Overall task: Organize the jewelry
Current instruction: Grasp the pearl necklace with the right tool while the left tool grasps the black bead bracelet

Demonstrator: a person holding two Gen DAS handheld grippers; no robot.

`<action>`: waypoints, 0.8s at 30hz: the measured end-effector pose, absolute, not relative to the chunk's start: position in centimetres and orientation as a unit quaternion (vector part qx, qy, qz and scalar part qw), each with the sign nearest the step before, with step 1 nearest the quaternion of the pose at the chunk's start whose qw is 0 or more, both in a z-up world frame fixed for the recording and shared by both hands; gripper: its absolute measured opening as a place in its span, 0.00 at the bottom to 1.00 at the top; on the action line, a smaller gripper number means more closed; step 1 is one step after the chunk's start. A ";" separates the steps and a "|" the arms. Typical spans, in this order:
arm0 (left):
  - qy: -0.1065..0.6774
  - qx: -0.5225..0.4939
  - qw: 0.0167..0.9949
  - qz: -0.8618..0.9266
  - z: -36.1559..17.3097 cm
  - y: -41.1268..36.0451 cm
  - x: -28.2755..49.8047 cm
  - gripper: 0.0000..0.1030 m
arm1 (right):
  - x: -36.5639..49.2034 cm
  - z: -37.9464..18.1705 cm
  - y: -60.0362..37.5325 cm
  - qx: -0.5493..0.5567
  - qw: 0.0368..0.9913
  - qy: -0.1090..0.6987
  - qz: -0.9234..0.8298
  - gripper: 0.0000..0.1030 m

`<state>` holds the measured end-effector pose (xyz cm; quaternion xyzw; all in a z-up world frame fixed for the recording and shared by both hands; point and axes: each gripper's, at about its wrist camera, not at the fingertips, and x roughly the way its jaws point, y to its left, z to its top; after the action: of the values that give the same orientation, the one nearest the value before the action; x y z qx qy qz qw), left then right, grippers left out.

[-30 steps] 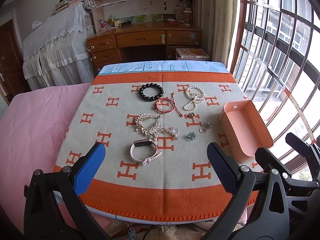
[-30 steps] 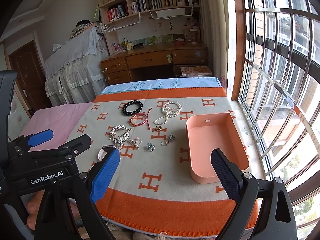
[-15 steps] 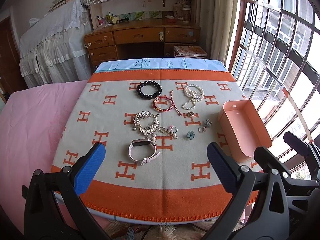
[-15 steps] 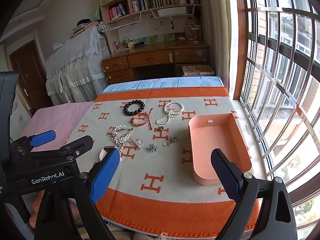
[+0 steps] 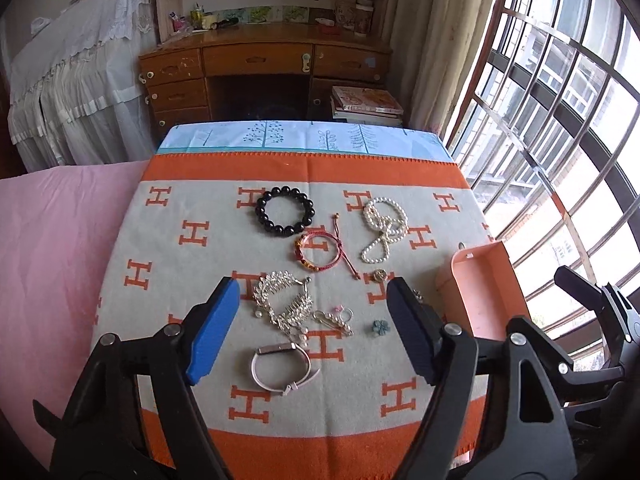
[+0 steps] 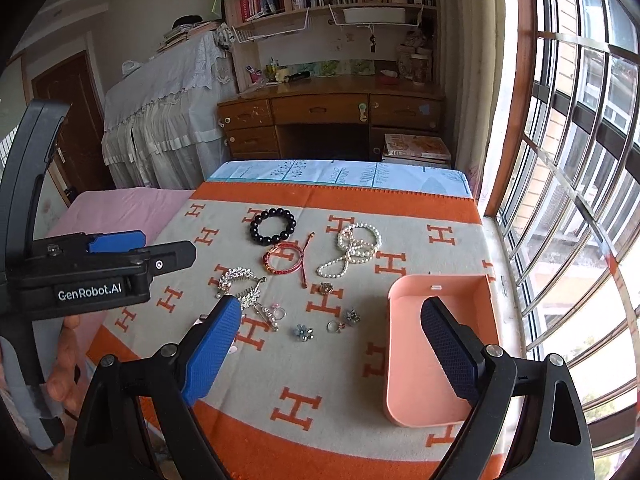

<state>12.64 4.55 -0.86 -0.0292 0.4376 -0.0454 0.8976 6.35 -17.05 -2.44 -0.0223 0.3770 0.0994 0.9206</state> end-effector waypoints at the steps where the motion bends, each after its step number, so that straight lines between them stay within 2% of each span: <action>1: 0.432 -0.032 0.901 -0.037 -0.7 5.0 13.6 0.72 | 7.8 -2.1 -16.9 -0.032 0.920 0.377 0.102 0.84; 5: 0.420 -0.013 0.907 -0.023 -0.1 6.6 17.8 0.72 | 14.0 -1.5 -16.7 -0.060 0.909 0.397 0.110 0.73; 9: 0.445 0.000 0.895 -0.047 -0.4 7.2 22.0 0.72 | 21.5 -2.8 -16.6 -0.069 0.882 0.448 0.129 0.61; 13: 0.466 0.015 0.882 -0.063 -2.1 7.0 26.0 0.72 | 28.1 -6.9 -16.3 -0.071 0.850 0.501 0.146 0.55; 17: 0.496 0.036 0.866 -0.051 -5.8 6.5 29.5 0.72 | 32.6 -12.3 -15.9 -0.069 0.818 0.550 0.153 0.41; 24: 0.542 0.009 0.840 -0.030 -12.0 8.2 34.1 0.72 | 35.5 -18.8 -13.9 -0.077 0.794 0.581 0.161 0.36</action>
<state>34.10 8.16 -11.97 0.0087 0.5423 -0.0305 0.8396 35.47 -13.91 -18.79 -0.0775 0.5814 0.1609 0.7938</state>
